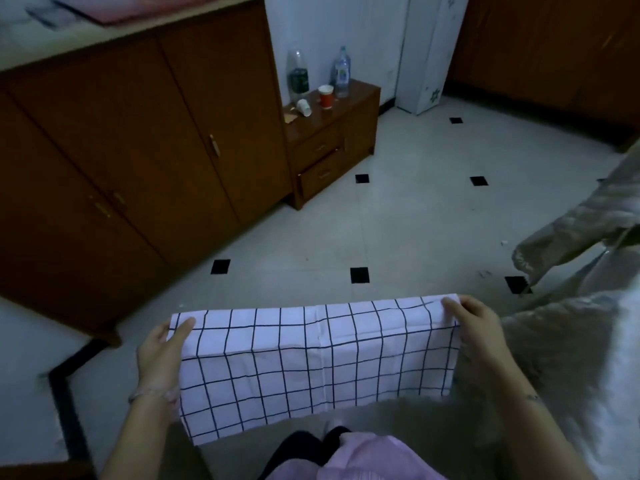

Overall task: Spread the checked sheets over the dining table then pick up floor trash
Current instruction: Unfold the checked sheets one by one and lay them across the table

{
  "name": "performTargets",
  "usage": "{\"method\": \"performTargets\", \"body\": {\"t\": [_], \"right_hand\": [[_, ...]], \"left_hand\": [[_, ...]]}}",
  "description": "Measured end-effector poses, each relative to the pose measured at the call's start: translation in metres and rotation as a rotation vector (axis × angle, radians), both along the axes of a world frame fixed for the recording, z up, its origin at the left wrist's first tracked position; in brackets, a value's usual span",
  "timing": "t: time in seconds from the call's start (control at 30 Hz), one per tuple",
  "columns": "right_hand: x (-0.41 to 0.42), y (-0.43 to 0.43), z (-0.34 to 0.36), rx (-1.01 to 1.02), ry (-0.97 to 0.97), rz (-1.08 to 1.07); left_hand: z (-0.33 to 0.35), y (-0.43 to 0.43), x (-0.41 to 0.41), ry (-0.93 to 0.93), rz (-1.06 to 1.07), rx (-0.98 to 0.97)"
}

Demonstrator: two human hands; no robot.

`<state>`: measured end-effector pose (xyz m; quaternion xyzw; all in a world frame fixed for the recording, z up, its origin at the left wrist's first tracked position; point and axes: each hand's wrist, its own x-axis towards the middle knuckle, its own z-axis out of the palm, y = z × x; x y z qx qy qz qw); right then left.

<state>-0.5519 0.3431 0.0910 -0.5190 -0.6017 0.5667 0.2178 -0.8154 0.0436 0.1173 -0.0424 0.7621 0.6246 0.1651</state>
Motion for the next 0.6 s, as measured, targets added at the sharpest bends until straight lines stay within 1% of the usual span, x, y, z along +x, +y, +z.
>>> {"method": "performTargets", "body": {"t": [0.13, 0.33, 0.47, 0.6], "right_hand": [[-0.011, 0.060, 0.028, 0.076, 0.045, -0.183], [0.009, 0.124, 0.053, 0.205, 0.056, -0.474], [0.030, 0.160, 0.086, 0.334, 0.067, -0.678], [0.064, 0.185, 0.126, 0.447, 0.085, -0.960]], "left_hand": [[0.013, 0.097, -0.051, 0.011, -0.130, 0.024], [0.013, 0.274, -0.085, -0.004, -0.420, 0.061], [0.025, 0.418, -0.094, -0.006, -0.653, 0.102], [0.057, 0.559, -0.067, 0.021, -0.965, 0.185]]}}
